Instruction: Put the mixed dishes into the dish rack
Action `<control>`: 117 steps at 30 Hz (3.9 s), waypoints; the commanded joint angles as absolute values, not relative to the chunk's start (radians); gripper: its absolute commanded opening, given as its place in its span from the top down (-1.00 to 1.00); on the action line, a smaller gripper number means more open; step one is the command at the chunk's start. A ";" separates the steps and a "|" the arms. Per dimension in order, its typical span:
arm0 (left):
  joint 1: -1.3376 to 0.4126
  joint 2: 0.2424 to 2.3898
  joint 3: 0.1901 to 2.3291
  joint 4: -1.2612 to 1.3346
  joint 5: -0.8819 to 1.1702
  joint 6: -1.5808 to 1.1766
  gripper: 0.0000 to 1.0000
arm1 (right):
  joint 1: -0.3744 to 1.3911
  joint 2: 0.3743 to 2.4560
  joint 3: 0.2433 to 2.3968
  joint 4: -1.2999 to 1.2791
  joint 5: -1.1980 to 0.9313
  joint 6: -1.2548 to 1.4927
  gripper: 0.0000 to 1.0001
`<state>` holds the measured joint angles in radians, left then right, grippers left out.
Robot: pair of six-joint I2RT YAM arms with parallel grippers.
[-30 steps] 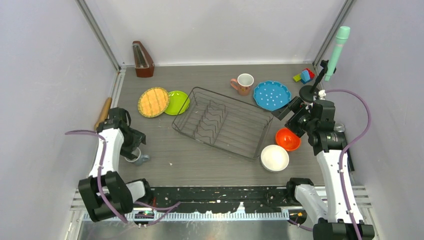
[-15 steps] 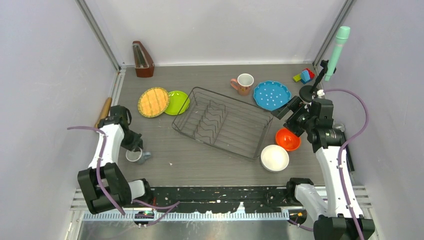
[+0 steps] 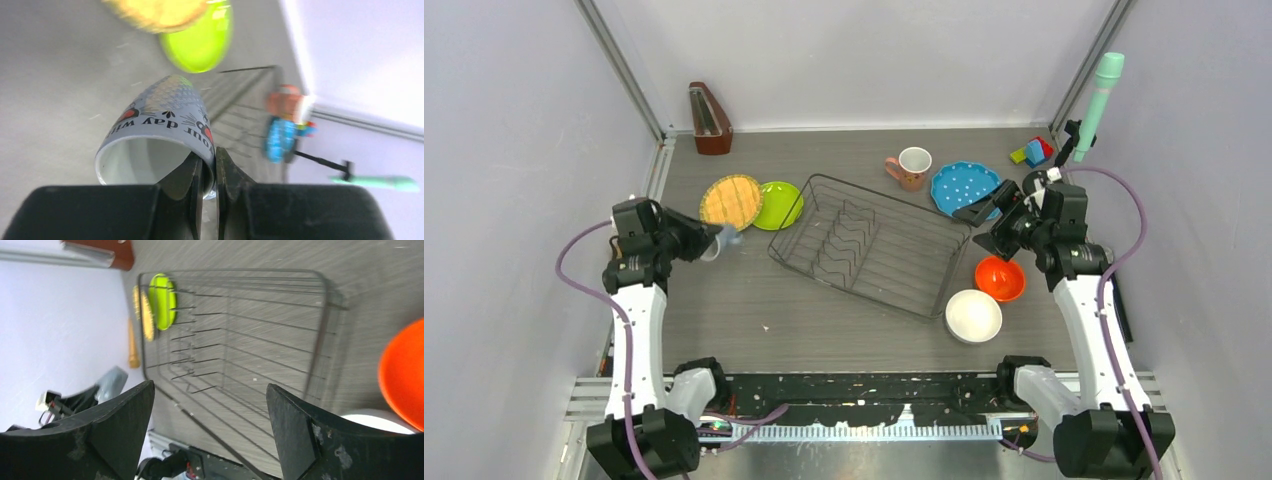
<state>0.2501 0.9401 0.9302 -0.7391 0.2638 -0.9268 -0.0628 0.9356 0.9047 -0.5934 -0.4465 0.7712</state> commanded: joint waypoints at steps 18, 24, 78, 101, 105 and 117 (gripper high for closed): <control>-0.291 1.030 0.806 0.713 0.569 -1.099 1.00 | 0.508 1.195 1.078 0.056 -0.678 0.946 -0.49; -0.309 1.083 0.787 0.816 0.606 -1.083 1.00 | 0.542 1.184 1.068 0.168 -0.633 0.957 -0.48; 0.133 1.300 0.916 -0.937 -0.260 -0.671 1.00 | 0.515 1.132 1.213 -0.551 0.122 0.544 -0.66; 0.131 1.175 1.036 -0.980 -0.241 -0.646 -0.93 | 0.399 1.192 1.278 -0.679 0.313 0.557 -0.85; 0.106 1.118 1.110 -0.959 -0.183 -0.615 -0.99 | 0.152 1.251 1.279 -0.676 0.174 0.682 -0.81; -0.227 0.953 1.054 -0.600 0.158 -0.616 -0.98 | -0.035 1.610 1.294 -0.658 0.424 1.000 -0.56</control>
